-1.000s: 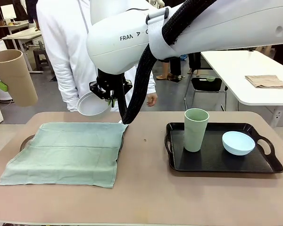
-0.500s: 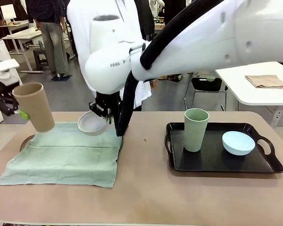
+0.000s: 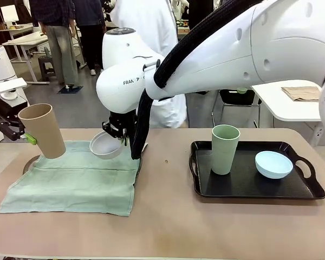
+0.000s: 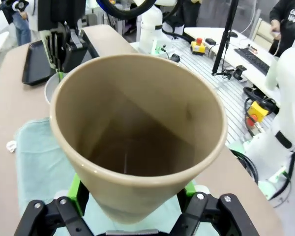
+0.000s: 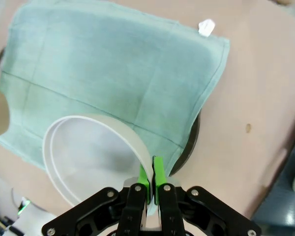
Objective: Set up a tray with a mat and arrange the tableware.
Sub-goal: Place the Picnic Bowl and Reusable plastic cup back onto the Handle tray in front of the human's position.
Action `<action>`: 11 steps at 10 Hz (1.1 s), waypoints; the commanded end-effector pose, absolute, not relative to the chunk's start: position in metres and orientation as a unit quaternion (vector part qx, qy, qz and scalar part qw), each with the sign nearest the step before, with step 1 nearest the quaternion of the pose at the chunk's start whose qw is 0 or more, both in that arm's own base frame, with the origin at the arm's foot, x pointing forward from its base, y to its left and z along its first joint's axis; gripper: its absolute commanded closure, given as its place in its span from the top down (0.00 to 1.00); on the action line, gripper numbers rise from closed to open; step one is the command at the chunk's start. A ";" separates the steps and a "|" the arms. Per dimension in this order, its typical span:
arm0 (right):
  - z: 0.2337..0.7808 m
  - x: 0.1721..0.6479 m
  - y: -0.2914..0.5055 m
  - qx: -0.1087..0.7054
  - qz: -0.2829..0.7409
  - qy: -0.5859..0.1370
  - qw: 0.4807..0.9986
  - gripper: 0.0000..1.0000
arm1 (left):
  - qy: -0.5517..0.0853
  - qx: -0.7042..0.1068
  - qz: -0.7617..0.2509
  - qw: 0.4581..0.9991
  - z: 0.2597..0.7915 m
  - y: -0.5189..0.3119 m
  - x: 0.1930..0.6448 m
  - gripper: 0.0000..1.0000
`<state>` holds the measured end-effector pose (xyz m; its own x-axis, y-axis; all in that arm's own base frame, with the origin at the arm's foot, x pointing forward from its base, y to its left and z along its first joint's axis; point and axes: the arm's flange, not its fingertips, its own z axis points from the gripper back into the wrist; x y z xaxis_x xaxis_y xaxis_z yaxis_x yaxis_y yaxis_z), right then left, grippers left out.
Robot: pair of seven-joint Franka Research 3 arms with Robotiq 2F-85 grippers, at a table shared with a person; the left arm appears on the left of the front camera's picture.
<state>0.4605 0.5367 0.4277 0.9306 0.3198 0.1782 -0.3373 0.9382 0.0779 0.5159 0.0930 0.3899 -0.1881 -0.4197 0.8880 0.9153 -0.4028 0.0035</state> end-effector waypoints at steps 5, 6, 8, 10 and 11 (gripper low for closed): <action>0.384 0.479 0.550 0.060 0.202 -0.067 0.975 0.05 | -0.330 -0.347 -0.714 0.511 0.335 0.093 0.546 0.86; 0.378 0.479 0.551 0.061 0.204 -0.067 0.975 0.05 | -0.331 -0.345 -0.705 0.524 0.325 0.090 0.552 0.86; 0.363 0.483 0.551 0.065 0.207 -0.061 0.974 0.05 | -0.335 -0.371 -0.690 0.523 0.314 0.088 0.556 0.86; 0.350 0.488 0.552 0.066 0.209 -0.057 0.974 0.05 | -0.324 -0.404 -0.677 0.523 0.309 0.085 0.556 0.86; 0.346 0.491 0.550 0.067 0.210 -0.056 0.974 0.05 | -0.317 -0.415 -0.669 0.529 0.307 0.085 0.556 0.86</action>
